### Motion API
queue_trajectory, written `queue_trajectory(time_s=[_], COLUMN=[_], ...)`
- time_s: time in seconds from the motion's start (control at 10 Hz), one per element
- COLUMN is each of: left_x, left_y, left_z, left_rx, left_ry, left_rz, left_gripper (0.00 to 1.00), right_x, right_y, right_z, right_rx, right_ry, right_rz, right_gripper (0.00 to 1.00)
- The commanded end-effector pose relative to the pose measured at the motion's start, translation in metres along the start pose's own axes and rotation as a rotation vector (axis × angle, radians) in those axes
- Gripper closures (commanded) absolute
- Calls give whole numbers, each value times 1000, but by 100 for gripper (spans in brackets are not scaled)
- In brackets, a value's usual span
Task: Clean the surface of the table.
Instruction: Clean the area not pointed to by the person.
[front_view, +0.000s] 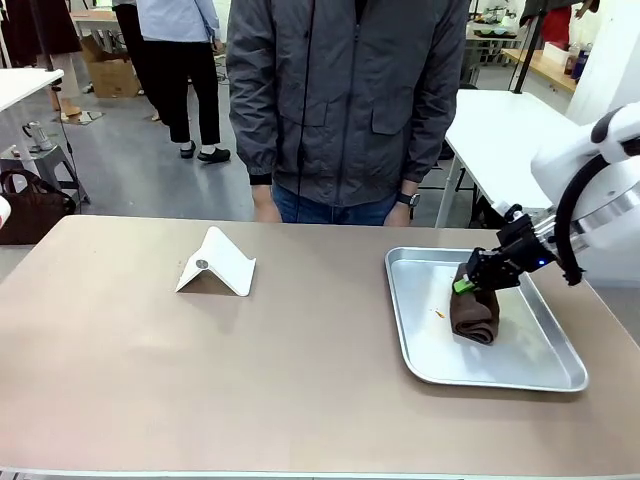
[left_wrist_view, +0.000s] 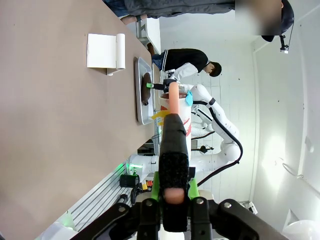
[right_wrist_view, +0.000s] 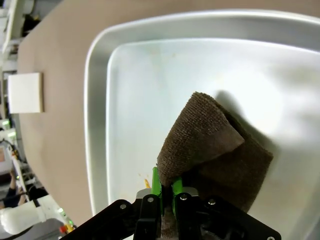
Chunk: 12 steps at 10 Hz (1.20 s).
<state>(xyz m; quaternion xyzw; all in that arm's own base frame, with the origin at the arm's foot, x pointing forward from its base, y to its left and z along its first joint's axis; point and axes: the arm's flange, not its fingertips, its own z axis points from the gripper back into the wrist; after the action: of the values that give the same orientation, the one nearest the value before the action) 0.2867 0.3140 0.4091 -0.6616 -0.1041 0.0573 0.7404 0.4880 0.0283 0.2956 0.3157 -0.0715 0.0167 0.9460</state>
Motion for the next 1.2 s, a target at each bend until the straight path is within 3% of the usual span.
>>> queue_trajectory(time_s=[0.0,0.4,0.6,1.1], left_x=[-4,-4,-4,-4], left_y=[-3,-3,-3,-3], left_z=[-3,-3,-3,-3], left_rx=[-2,-2,-2,-2], left_ry=[-5,-5,-5,-5], left_rz=[-1,-1,-1,-1], left_gripper=[78,78,78,78], right_x=[8,18,24,39], right_y=[6,35,45,21], right_z=[-16,-44,-49,-44], right_rx=[73,137,67,8], right_ry=[9,52,0,-72], right_rz=[54,155,207,159], right_gripper=[91,91,91,91])
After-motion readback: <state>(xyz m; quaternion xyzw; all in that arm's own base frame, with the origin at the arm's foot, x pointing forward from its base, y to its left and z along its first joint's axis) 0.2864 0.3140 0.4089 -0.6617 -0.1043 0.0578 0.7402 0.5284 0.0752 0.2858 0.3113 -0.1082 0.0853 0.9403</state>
